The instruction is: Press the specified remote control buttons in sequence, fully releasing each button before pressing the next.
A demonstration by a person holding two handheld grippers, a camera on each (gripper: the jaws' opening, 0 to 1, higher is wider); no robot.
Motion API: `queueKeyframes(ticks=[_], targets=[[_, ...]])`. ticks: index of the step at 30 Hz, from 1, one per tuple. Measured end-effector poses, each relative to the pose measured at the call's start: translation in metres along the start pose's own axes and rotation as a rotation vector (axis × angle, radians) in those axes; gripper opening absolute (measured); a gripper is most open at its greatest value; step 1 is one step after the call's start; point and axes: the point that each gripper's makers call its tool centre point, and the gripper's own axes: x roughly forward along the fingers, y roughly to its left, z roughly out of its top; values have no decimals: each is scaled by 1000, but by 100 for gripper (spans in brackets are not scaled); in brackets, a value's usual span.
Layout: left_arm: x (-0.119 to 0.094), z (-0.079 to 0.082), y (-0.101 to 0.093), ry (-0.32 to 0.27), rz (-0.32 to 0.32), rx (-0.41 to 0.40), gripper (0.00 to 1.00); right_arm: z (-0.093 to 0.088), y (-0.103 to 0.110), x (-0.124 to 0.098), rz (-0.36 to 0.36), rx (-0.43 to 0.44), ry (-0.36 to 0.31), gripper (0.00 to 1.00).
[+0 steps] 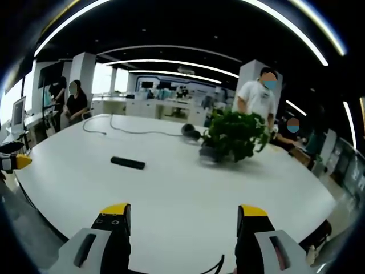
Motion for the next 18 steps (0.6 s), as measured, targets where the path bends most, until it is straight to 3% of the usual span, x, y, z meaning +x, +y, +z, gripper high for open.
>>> queueKeyframes(ticks=[18], targets=[[0,-3,-5,23,-18,-4,93,-1,0,1,1,-2,5,74]])
